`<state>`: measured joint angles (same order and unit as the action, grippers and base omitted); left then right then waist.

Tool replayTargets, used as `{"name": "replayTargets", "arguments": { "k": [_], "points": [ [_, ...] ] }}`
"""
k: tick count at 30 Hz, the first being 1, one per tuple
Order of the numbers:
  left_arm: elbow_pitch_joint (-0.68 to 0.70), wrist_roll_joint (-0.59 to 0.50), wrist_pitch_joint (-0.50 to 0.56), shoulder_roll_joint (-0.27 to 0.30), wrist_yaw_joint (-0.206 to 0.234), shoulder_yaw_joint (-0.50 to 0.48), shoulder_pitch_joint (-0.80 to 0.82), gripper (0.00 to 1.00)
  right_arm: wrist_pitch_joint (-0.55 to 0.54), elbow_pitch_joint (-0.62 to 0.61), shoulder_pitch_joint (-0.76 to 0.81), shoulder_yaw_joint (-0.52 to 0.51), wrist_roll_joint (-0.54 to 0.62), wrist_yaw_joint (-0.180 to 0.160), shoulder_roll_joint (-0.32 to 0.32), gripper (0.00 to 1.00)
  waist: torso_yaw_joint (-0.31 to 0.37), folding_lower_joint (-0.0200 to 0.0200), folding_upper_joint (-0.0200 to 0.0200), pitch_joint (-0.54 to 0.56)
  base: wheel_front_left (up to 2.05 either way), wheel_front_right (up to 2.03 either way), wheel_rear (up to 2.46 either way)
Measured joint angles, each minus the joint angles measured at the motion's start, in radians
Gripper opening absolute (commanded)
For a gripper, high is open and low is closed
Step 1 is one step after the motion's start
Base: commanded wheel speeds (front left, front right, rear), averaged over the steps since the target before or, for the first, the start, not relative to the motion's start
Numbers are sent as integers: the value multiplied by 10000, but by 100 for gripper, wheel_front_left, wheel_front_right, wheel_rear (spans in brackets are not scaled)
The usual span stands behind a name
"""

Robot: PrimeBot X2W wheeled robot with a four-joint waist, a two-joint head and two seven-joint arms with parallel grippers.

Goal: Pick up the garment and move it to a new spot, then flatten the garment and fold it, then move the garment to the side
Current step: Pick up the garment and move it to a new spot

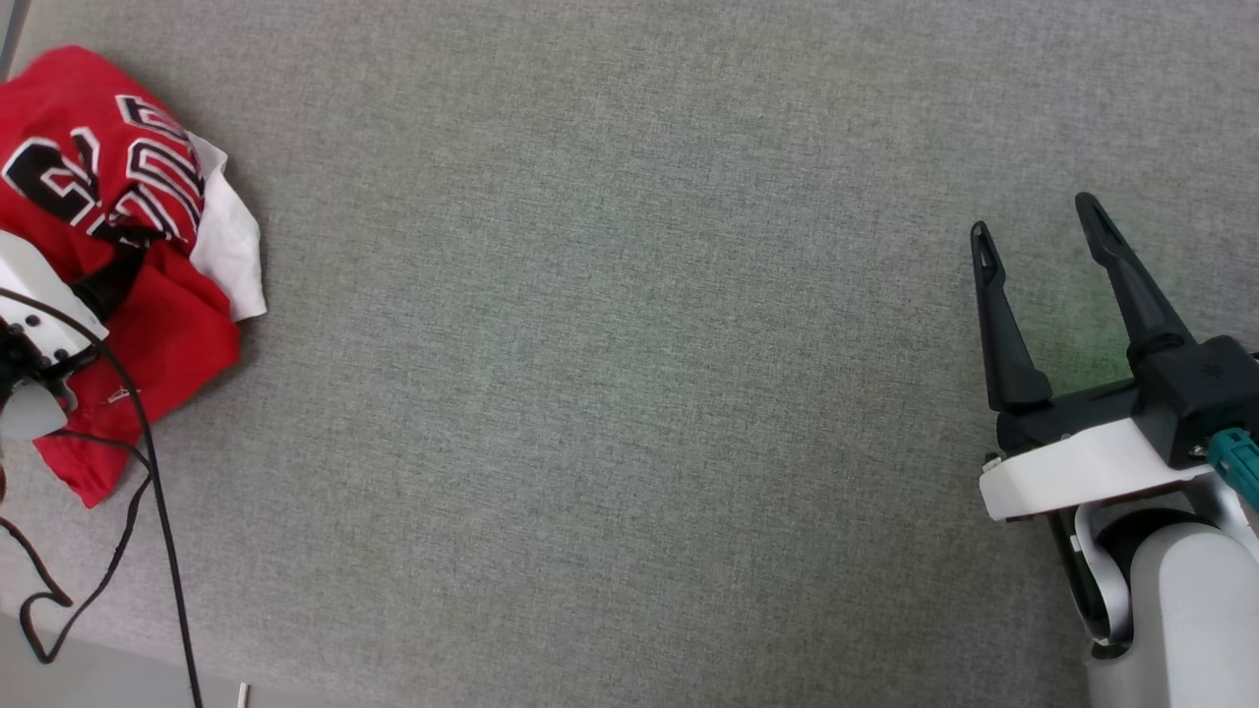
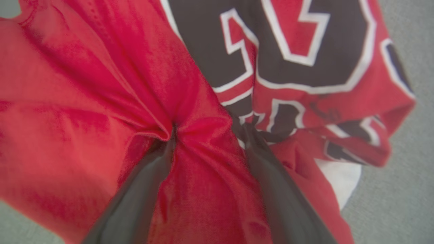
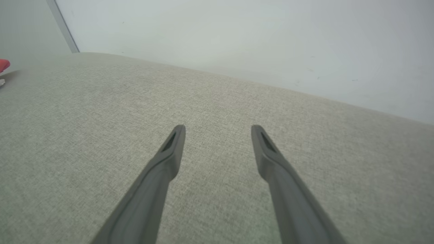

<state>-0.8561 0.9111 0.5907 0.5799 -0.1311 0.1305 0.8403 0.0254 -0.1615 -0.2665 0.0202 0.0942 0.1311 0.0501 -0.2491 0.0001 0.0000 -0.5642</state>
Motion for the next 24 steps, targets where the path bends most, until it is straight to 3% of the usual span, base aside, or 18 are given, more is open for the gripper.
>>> {"name": "replayTargets", "arguments": {
  "k": [2,3,12,13,15,24],
  "points": [
    [-295,105,209,-12,-4,-6,134,100,-2,-4,-1,8,-56,0,0,100,38,-1,0,8,0,0,0],
    [-550,161,136,-100,-4,29,192,0,-8,-10,-3,13,-71,0,0,100,87,-1,0,62,0,0,0],
    [-594,-111,-1185,-255,2,558,106,0,-4,69,68,-138,-242,0,0,100,106,0,0,551,0,0,0],
    [-529,-280,-2117,-194,2,633,86,0,58,173,200,-174,-301,0,0,100,86,-1,0,881,0,0,0],
    [-543,-437,-2957,-113,13,583,103,0,96,259,312,-211,-355,0,0,100,67,-1,0,1126,0,0,0],
    [-579,-1446,-6167,-94,180,759,308,0,385,692,802,-397,-855,0,2,100,-21,-1,0,2433,0,0,0]
  ]
}}
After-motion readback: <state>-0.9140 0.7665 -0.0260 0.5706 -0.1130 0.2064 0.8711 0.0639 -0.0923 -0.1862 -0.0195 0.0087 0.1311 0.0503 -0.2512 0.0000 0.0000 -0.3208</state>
